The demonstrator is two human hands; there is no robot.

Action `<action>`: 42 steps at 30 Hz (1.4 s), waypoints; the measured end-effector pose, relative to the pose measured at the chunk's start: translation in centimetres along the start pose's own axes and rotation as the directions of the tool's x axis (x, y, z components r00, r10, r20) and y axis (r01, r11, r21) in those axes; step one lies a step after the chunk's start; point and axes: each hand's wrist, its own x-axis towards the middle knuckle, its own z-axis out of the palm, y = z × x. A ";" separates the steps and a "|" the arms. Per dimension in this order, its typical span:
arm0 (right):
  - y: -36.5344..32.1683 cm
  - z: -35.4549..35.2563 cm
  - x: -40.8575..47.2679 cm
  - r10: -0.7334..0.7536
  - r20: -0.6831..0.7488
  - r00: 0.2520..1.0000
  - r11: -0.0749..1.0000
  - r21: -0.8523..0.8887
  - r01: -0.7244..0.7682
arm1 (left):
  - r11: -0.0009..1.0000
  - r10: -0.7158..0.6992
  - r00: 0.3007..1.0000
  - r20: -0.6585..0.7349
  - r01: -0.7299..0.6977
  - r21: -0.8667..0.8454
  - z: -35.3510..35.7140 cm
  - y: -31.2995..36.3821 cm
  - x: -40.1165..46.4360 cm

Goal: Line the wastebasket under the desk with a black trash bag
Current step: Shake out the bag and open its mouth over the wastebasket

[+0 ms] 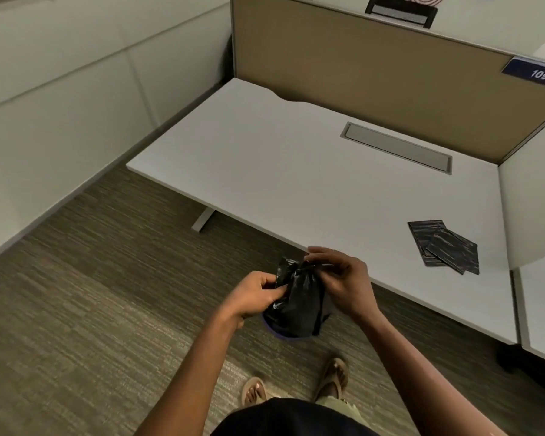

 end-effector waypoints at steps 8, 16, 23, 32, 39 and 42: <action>0.6 -1.1 -2.7 -0.212 -0.254 0.944 0.965 -0.204 0.162 | 0.712 -0.202 0.964 -0.171 0.024 -0.702 1.7 0.0 1.1; 3.3 -2.4 -9.1 -0.206 0.169 0.964 0.955 -0.182 0.236 | 0.515 -0.245 0.955 -0.166 -0.017 -0.857 1.1 0.4 2.5; 1.2 -3.1 -6.3 0.134 0.088 0.987 0.977 0.153 -0.146 | 0.622 -0.083 0.994 -0.077 -0.009 -0.783 3.0 0.6 2.7; 2.7 -1.4 -0.4 0.167 -0.059 0.984 0.986 0.022 -0.166 | 0.694 -0.013 0.985 -0.174 -0.117 -0.711 2.8 0.2 2.3; 5.7 -3.3 -3.3 0.422 -0.240 0.874 0.900 0.222 -0.374 | 0.639 -0.151 0.950 -0.273 -0.117 -0.760 0.7 -2.7 1.5; 8.0 -4.0 -4.4 0.529 -0.252 0.811 0.847 0.224 -0.482 | 0.464 -0.245 0.953 -0.180 -0.048 -0.884 0.2 -3.7 1.5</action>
